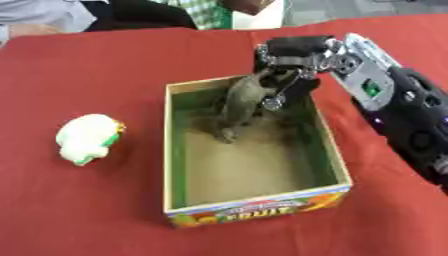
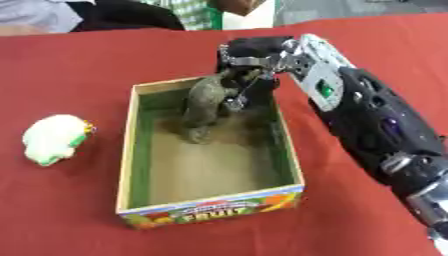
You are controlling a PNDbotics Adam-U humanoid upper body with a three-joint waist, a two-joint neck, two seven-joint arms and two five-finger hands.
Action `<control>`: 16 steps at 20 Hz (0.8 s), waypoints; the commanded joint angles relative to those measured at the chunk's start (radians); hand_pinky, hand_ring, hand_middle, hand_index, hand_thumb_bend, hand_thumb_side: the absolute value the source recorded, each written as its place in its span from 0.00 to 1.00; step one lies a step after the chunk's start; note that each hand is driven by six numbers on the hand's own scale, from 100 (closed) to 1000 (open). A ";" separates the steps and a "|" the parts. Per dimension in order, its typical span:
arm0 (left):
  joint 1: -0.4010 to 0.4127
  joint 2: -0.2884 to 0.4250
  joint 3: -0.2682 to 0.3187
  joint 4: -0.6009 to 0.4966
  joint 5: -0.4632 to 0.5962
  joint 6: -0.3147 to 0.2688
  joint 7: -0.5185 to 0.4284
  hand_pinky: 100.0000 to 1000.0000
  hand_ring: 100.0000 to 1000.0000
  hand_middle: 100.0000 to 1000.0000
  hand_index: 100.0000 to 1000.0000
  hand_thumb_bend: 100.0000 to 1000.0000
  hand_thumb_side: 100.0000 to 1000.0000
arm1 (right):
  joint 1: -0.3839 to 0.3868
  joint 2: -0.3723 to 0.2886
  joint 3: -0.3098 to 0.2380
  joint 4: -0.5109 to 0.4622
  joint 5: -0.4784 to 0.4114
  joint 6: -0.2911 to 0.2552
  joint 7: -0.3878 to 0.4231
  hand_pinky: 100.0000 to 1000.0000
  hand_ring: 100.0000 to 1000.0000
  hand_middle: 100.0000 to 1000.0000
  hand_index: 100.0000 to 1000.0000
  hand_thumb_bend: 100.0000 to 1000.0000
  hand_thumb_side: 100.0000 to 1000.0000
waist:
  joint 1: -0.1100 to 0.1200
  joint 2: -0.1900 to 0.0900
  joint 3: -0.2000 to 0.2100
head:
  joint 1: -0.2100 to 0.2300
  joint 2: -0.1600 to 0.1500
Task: Pick up objects on the table and place them in the box.
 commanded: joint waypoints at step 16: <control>-0.113 0.247 0.019 -0.015 -0.264 0.232 -0.241 0.54 0.69 0.71 0.83 0.00 0.47 | 0.001 -0.109 0.047 -0.223 0.092 -0.251 0.180 0.73 0.71 0.59 0.66 0.00 0.53 | -0.003 -0.035 -0.011 | 0.014 0.005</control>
